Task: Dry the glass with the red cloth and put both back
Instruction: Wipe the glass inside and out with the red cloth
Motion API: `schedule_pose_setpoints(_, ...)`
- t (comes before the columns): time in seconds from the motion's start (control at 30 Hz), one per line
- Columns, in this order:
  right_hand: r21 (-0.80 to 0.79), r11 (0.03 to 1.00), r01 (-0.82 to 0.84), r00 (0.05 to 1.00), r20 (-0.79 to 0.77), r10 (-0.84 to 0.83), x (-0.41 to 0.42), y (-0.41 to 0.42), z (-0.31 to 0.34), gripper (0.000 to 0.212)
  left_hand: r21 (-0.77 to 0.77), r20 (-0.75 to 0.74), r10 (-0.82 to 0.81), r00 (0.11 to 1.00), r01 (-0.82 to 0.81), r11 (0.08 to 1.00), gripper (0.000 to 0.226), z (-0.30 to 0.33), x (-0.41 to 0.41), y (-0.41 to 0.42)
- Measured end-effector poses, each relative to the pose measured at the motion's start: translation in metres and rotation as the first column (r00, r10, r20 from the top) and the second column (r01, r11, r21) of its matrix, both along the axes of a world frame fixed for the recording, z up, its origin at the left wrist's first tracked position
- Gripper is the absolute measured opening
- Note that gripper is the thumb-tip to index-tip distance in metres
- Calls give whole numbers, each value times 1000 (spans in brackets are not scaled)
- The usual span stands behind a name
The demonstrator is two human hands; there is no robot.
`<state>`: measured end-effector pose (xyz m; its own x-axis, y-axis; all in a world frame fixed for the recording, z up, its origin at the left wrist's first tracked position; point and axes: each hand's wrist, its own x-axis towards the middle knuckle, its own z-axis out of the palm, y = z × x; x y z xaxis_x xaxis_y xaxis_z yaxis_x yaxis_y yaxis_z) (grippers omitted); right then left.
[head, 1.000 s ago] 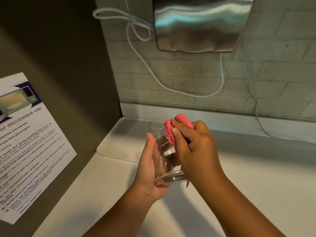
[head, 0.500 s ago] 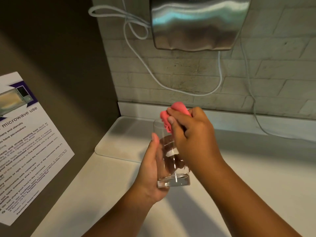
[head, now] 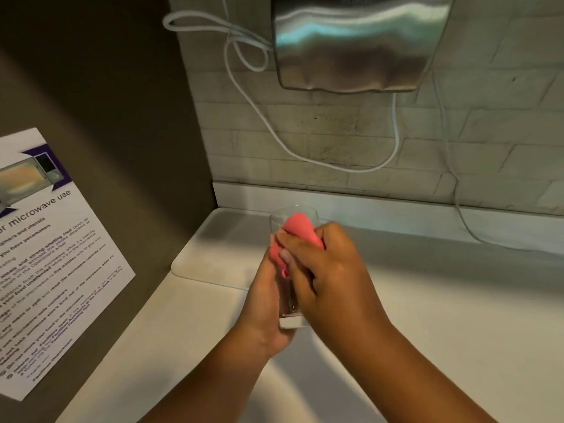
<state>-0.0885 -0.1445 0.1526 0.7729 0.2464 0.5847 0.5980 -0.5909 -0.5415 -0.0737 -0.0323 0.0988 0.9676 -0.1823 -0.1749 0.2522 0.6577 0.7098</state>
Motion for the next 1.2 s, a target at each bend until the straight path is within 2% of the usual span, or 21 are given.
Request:
schedule_pose_setpoints(0.2, 131, 982, 132, 991, -16, -131, 34, -4, 11, 32, 161, 61, 70, 996, -80, 984, 72, 0, -6, -8)
schedule_pose_setpoints(0.27, 152, 978, 145, 989, -30, -142, 38, -4, 9, 32, 131, 22, 61, 998, -63, 989, 74, -2, -7, -8)
schedule_pose_setpoints(0.33, 234, 959, 162, 983, -118, -137, 41, -7, 8, 29, 56, -15, 49, 999, -48, 997, 79, 0, -7, -6)
schedule_pose_setpoints(0.37, 324, 928, 184, 973, -196, -125, 42, -11, 9, 25, 13, -19, 44, 999, -44, 999, 85, 2, -7, -4)
schedule_pose_setpoints(0.43, 554, 798, 236, 940, -338, -43, 41, -22, 14, 18, -44, -10, 32, 999, -33, 998, 101, 5, -6, 2)
schedule_pose_setpoints(0.47, 613, 746, 261, 928, -372, -20, 38, -28, 17, 19, -67, 5, 22, 1000, -22, 998, 104, 6, -5, 4)
schedule_pose_setpoints(0.57, 654, 712, 256, 924, -382, 19, 26, -41, 22, 24, -101, 70, 14, 997, -7, 995, 88, 12, 1, 11)
schedule_pose_setpoints(0.83, 672, 698, 246, 922, -385, 47, 18, -52, 23, 27, 226, 82, 49, 995, -66, 972, 65, 26, 5, 21)
schedule_pose_setpoints(0.9, 677, 694, 247, 922, -385, 48, 17, -52, 20, 26, 243, 65, 72, 995, -85, 966, 62, 24, 4, 20)
schedule_pose_setpoints(0.93, 680, 691, 246, 923, -381, 47, 17, -52, 19, 25, 200, 41, 75, 996, -82, 976, 62, 23, 3, 19)
schedule_pose_setpoints(1.0, 690, 686, 232, 931, -362, 49, 17, -50, 17, 20, 3, -6, 27, 1000, -27, 1000, 63, 20, 1, 16)
schedule_pose_setpoints(1.1, 679, 706, 203, 941, -334, 51, 14, -47, 13, 20, -263, -30, -66, 997, 56, 963, 67, 11, -2, 12)
schedule_pose_setpoints(1.2, 660, 730, 179, 946, -320, 58, 11, -43, 7, 22, -324, -30, -75, 997, 61, 944, 72, 6, 0, 7)
